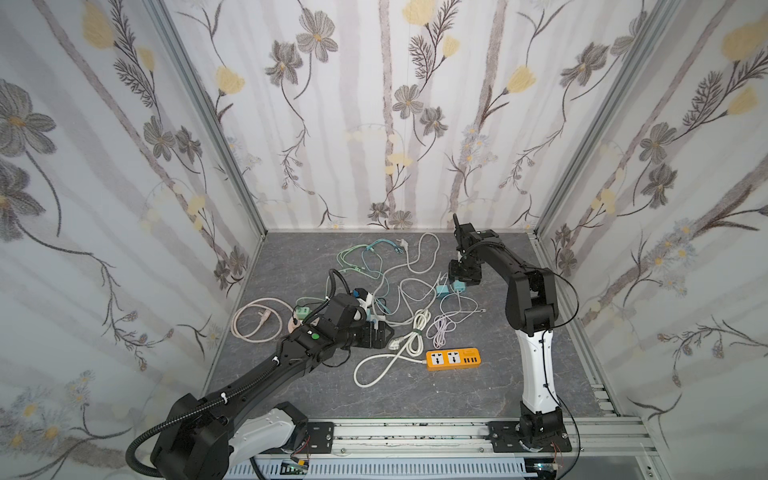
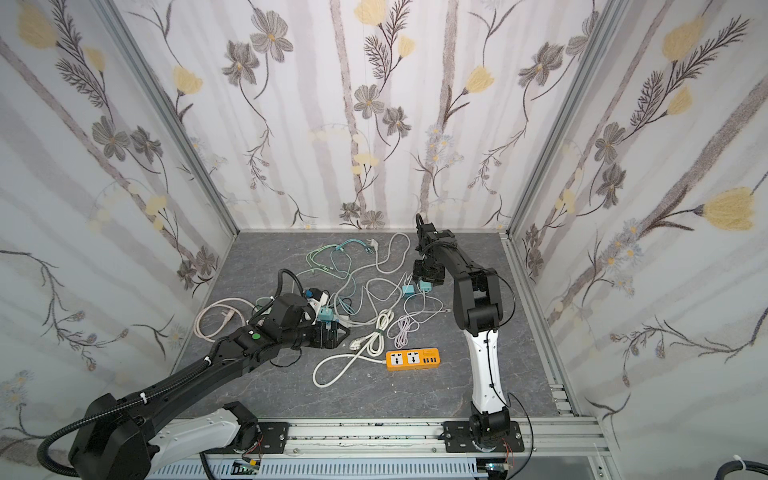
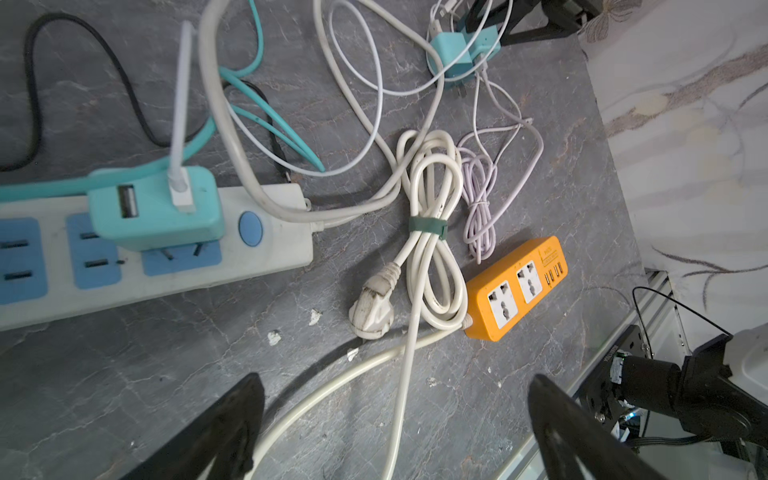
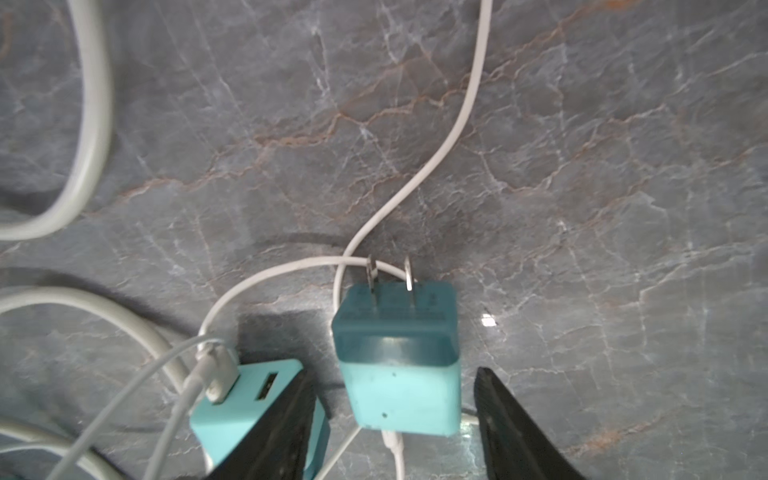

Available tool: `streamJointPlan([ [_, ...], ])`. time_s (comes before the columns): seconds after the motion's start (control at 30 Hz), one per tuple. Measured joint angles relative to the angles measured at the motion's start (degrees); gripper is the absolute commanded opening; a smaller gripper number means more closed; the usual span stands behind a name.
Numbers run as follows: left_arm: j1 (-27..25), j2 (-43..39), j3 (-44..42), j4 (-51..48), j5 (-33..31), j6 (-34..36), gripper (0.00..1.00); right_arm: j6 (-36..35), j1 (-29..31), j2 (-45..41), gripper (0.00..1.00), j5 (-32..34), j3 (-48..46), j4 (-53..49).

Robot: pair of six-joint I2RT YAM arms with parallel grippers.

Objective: Insert the plug
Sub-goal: 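Grasp a teal charger block with the right gripper and lift it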

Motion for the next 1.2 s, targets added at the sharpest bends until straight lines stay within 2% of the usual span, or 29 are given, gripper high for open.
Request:
streamJointPlan([
  [0.23,1.4,-0.7,-0.2,2.0,-3.0,0.5,1.00,1.1,-0.3,1.5,0.59,1.0,2.6,-4.9],
  [0.47,2.6,2.0,1.0,2.7,-4.2,2.9,1.00,1.5,-0.7,5.4,0.58,-0.8,8.4,-9.6],
  [0.83,3.1,3.7,1.7,3.7,-4.3,4.5,1.00,0.9,-1.0,7.0,0.39,-1.9,11.6,-12.6],
  [1.03,3.2,3.8,3.1,2.4,-4.4,4.9,1.00,0.3,-0.3,3.3,0.39,0.6,7.1,-10.4],
  [1.2,3.2,6.2,5.9,1.6,-3.8,5.4,1.00,-2.3,0.4,-9.7,0.39,2.6,-5.6,-2.2],
])
